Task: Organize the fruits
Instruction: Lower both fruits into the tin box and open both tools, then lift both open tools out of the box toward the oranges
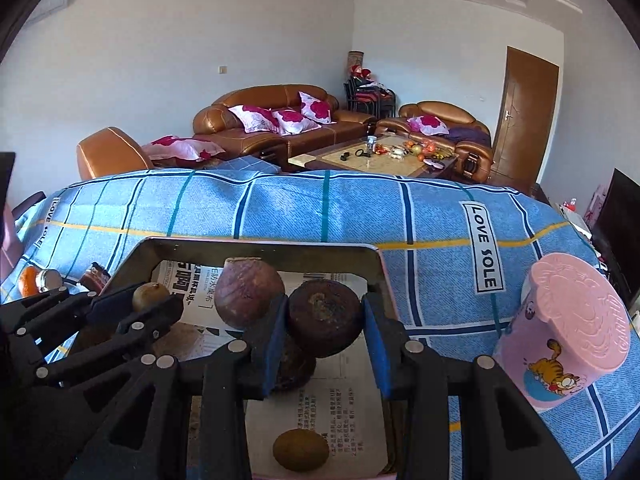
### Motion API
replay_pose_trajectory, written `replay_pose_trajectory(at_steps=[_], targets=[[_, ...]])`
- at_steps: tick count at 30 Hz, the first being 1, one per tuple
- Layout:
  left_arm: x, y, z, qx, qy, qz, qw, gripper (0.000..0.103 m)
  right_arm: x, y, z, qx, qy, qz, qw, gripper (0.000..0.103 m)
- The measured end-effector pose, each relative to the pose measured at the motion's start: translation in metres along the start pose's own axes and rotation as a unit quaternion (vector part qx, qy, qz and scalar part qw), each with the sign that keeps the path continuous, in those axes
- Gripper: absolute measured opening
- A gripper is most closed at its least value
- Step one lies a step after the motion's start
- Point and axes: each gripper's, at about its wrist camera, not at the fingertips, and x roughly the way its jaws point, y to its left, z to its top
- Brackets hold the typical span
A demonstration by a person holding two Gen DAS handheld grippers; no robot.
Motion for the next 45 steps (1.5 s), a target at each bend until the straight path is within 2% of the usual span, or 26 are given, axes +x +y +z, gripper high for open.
replay_pose_trajectory(at_steps=[3,5,6,7,8,9,10,11,13,15,21,25,27,28,29,34,40,45], targets=[[0.0,-0.003,0.001,0.004,-0.004,0.002,1.0,0.029,-0.004,0.001,0.0,0.0,-0.01,0.006,1.0,0.041],[-0.002,-0.003,0.001,0.004,-0.007,0.008,0.9999,0.029,-0.009,-0.001,-0.001,0.005,-0.019,0.009,1.0,0.05],[-0.002,-0.002,0.001,0.003,-0.008,0.009,0.9999,0.033,-0.011,-0.002,-0.001,0.01,-0.023,0.006,1.0,0.052],[-0.002,-0.002,0.001,0.002,-0.01,0.011,0.9999,0.044,-0.012,-0.004,-0.001,0.015,-0.027,0.009,0.999,0.056],[-0.004,-0.001,0.0,0.001,-0.014,0.011,0.9999,0.048,-0.013,-0.007,-0.001,0.022,-0.03,0.015,0.999,0.058],[-0.007,-0.002,0.0,0.003,-0.022,0.008,0.9997,0.057,-0.014,-0.01,-0.001,0.029,-0.033,0.019,0.999,0.06],[-0.012,-0.003,-0.001,0.006,-0.034,0.014,0.9993,0.071,-0.016,-0.012,-0.001,0.037,-0.038,0.022,0.998,0.064],[-0.019,-0.004,-0.002,0.01,-0.05,0.015,0.9986,0.075,-0.018,-0.014,-0.002,0.043,-0.044,0.022,0.998,0.064],[-0.031,-0.009,-0.005,0.02,-0.084,0.026,0.996,0.091,-0.025,-0.016,-0.003,0.051,-0.06,0.019,0.997,0.064],[-0.042,-0.01,-0.007,0.025,-0.112,0.037,0.9927,0.098,-0.031,-0.018,-0.005,0.06,-0.076,0.011,0.995,0.066],[-0.057,-0.003,-0.008,0.006,-0.151,0.049,0.9873,0.103,-0.045,-0.029,-0.006,0.09,-0.117,-0.015,0.989,0.067],[-0.062,0.005,-0.011,-0.012,-0.163,0.06,0.9847,0.103,-0.062,-0.032,-0.008,0.097,-0.166,-0.044,0.98,0.067],[-0.063,0.008,-0.011,-0.02,-0.164,0.072,0.9835,0.103,-0.07,-0.03,-0.01,0.095,-0.192,-0.056,0.975,0.079],[-0.063,0.009,-0.011,-0.023,-0.163,0.081,0.9831,0.103,-0.071,-0.028,-0.01,0.091,-0.195,-0.063,0.975,0.094],[-0.063,0.009,-0.012,-0.024,-0.161,0.087,0.9829,0.103,-0.072,-0.026,-0.01,0.086,-0.197,-0.068,0.974,0.096],[-0.068,0.012,-0.017,-0.019,-0.167,0.089,0.9818,0.103,-0.071,-0.019,-0.012,0.077,-0.179,-0.069,0.978,0.096],[-0.078,0.017,-0.026,-0.027,-0.184,0.092,0.9782,0.103,-0.084,-0.02,-0.02,0.09,-0.191,-0.082,0.974,0.096],[-0.081,0.022,-0.03,-0.032,-0.178,0.088,0.9795,0.103,-0.088,-0.018,-0.025,0.1,-0.185,-0.089,0.974,0.096]])
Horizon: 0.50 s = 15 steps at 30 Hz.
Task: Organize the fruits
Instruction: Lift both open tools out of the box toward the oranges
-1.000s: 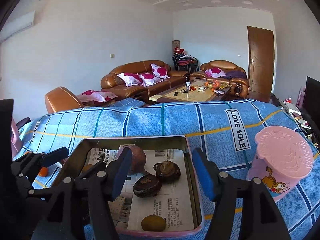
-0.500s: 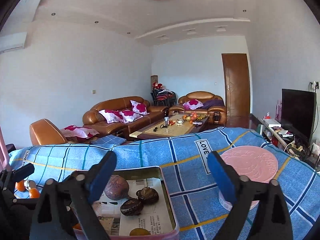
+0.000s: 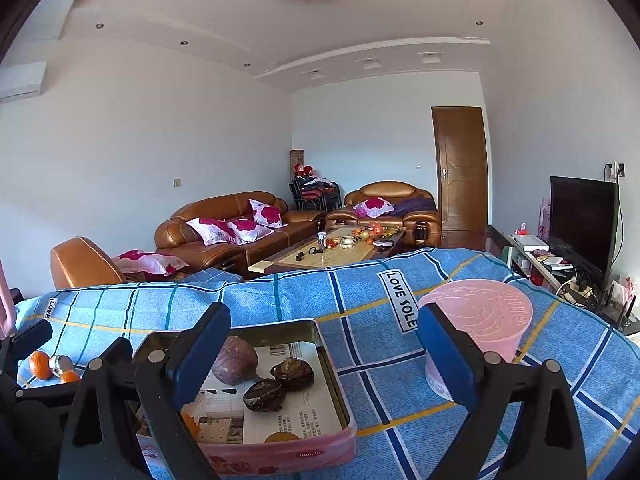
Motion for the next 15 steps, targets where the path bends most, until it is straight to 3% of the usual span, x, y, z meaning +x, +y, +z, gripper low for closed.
replay_pose_trajectory(at_steps=[15], targets=[[-0.01,0.028,-0.008,0.003,0.009,0.004,0.9999,0.103,-0.014,0.023,-0.007,-0.009,0.018,-0.024,1.0,0.096]])
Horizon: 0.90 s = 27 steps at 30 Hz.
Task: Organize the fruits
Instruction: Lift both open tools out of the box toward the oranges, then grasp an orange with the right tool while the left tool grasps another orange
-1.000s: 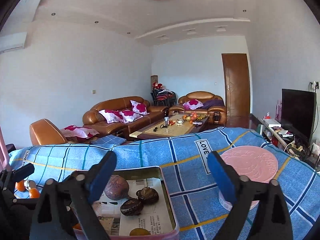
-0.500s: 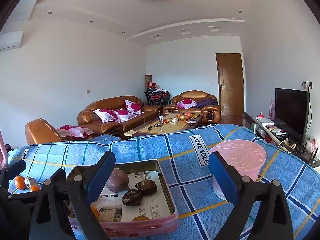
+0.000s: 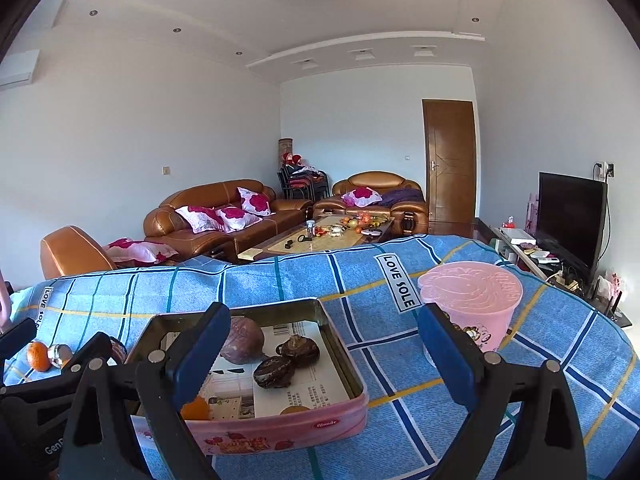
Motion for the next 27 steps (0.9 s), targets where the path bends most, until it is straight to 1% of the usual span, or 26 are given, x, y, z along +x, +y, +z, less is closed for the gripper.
replay_pose_trajectory(at_steps=[7,12,27], targets=[[0.003,0.018,-0.001,0.018,-0.003,0.019,0.9997,0.103,-0.004,0.021,-0.002,-0.003,0.003,0.006,1.0,0.096],[0.005,0.034,0.0,0.024,-0.004,0.025,0.9994,0.103,-0.005,0.043,-0.004,-0.004,0.008,0.018,1.0,0.096],[0.02,0.095,0.0,-0.006,0.012,0.048,0.9988,0.103,-0.007,0.113,-0.009,-0.011,0.018,0.063,0.998,0.096]])
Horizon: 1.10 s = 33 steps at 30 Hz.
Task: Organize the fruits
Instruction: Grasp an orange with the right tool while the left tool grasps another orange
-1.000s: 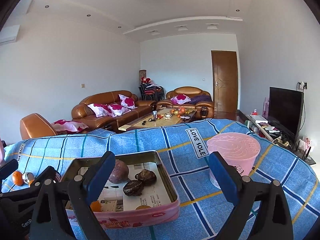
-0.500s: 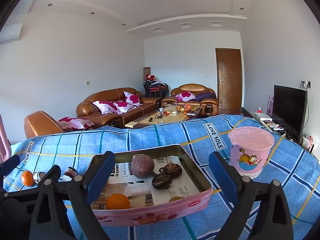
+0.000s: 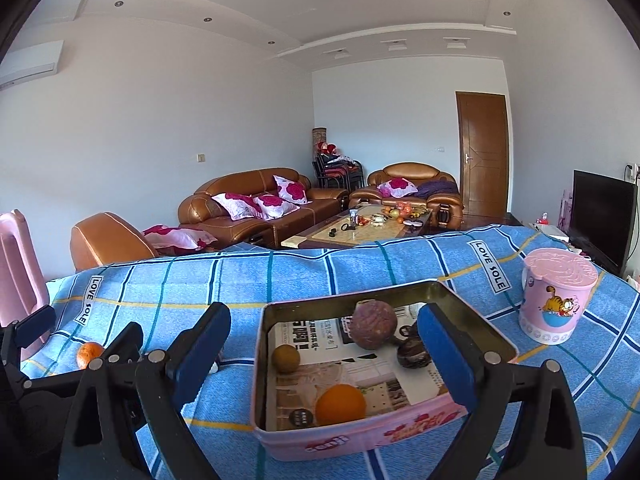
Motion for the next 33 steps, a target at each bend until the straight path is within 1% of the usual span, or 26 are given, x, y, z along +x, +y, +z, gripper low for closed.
replay_pose_trajectory(at_steps=[6,9,14,16,18,19,20,22,25,28,30,33], targets=[[0.012,0.024,0.0,-0.012,0.011,0.014,0.9998,0.103,0.003,0.023,0.0,-0.003,0.004,0.015,1.0,0.096],[0.023,0.044,0.0,-0.025,0.029,0.031,0.9988,0.103,0.006,0.033,0.0,-0.01,0.008,0.019,1.0,0.096],[0.043,0.084,-0.004,-0.069,0.07,0.068,0.9928,0.103,0.009,0.043,-0.001,-0.026,0.018,0.021,0.999,0.096],[0.05,0.097,-0.005,-0.078,0.083,0.087,0.9897,0.103,0.013,0.048,-0.001,-0.033,0.025,0.032,0.999,0.096],[0.054,0.11,-0.008,-0.088,0.093,0.101,0.9866,0.103,0.019,0.055,-0.002,-0.046,0.041,0.04,0.997,0.095],[0.056,0.115,-0.009,-0.092,0.096,0.105,0.9855,0.103,0.022,0.058,-0.002,-0.051,0.049,0.046,0.996,0.091],[0.057,0.12,-0.01,-0.095,0.099,0.11,0.9844,0.103,0.025,0.062,-0.003,-0.055,0.059,0.056,0.995,0.08],[0.058,0.126,-0.011,-0.098,0.104,0.12,0.9824,0.103,0.031,0.069,-0.005,-0.063,0.082,0.078,0.992,0.067],[0.061,0.133,-0.013,-0.098,0.114,0.125,0.9807,0.103,0.039,0.08,-0.012,-0.064,0.122,0.127,0.982,0.064],[0.065,0.138,-0.011,-0.093,0.118,0.131,0.9799,0.103,0.044,0.095,-0.018,-0.077,0.148,0.158,0.973,0.063],[0.066,0.139,-0.011,-0.093,0.123,0.127,0.9799,0.103,0.049,0.107,-0.023,-0.091,0.168,0.17,0.967,0.063],[0.069,0.137,-0.012,-0.088,0.134,0.111,0.9808,0.103,0.058,0.12,-0.03,-0.104,0.199,0.168,0.96,0.059]])
